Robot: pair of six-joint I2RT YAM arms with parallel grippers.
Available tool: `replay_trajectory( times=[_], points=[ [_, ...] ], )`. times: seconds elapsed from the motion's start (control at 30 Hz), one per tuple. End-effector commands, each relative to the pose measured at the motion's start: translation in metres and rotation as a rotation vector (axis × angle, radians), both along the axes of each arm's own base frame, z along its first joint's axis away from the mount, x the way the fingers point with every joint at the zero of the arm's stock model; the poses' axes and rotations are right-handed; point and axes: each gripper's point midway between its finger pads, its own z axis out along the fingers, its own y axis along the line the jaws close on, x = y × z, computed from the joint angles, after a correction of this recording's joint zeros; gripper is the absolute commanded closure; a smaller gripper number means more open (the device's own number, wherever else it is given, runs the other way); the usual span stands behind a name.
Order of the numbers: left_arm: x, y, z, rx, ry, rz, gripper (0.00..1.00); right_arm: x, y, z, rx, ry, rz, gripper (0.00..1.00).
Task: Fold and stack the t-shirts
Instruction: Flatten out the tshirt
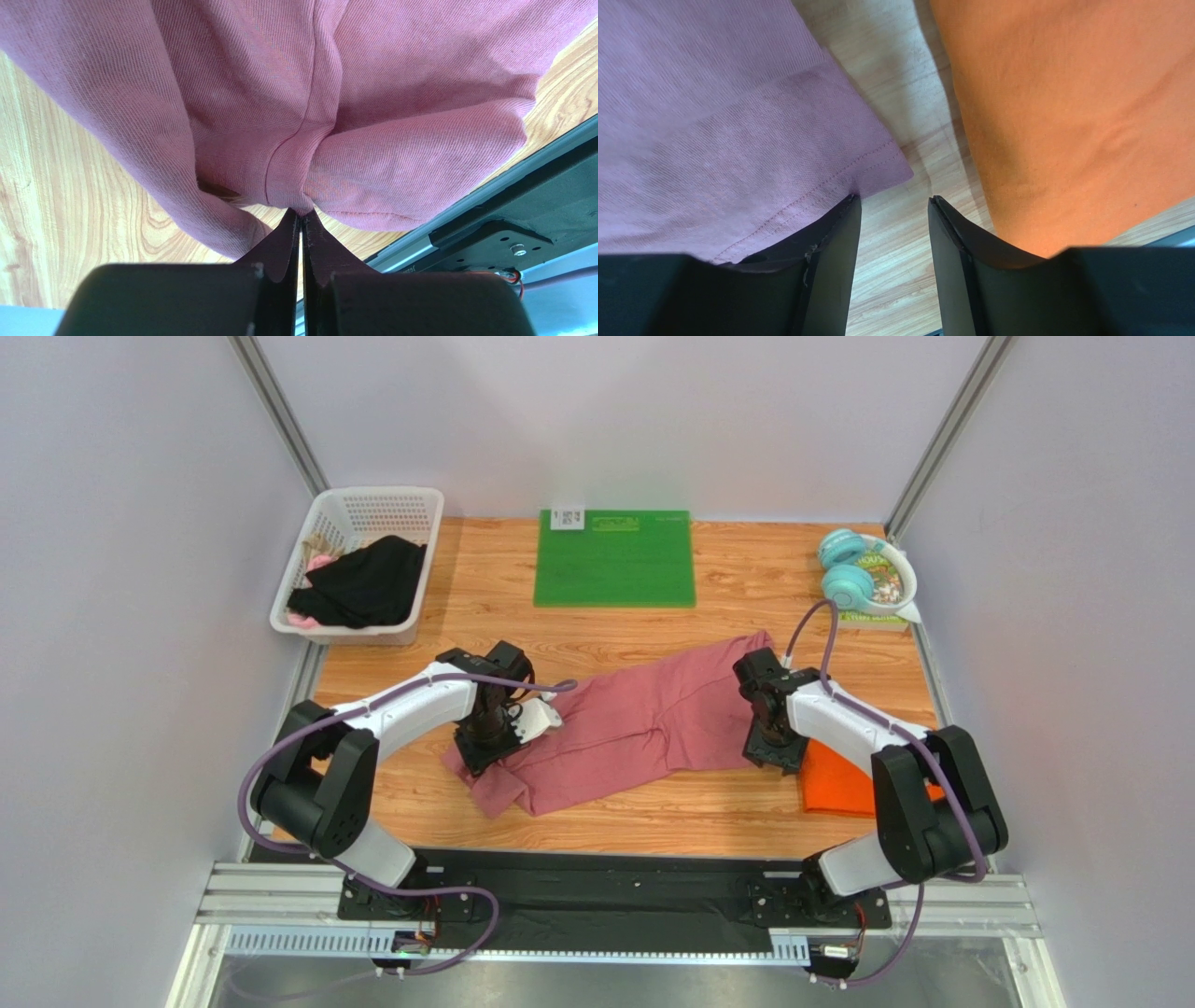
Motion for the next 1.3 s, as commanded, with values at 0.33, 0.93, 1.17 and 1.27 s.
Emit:
replay_trajectory(
  times=[0.33,0.93,1.17,1.27],
  points=[
    [0.002,0.0,0.004,-0.007,-0.013,-0.012,1.0,0.035,-0.01,0.003,-0.004,-0.054,-0.019,0.49],
    [0.001,0.0,0.001,-0.007,-0.001,-0.017,1.0,0.024,0.012,0.021,0.235,-0.174,-0.074,0.46],
    [0.0,0.001,0.003,-0.006,-0.001,-0.017,1.0,0.021,0.002,0.009,0.177,-0.132,-0.078,0.47],
    [0.0,0.001,0.002,-0.006,0.002,-0.017,1.0,0.023,-0.004,0.01,0.141,-0.137,-0.073,0.47]
  ],
)
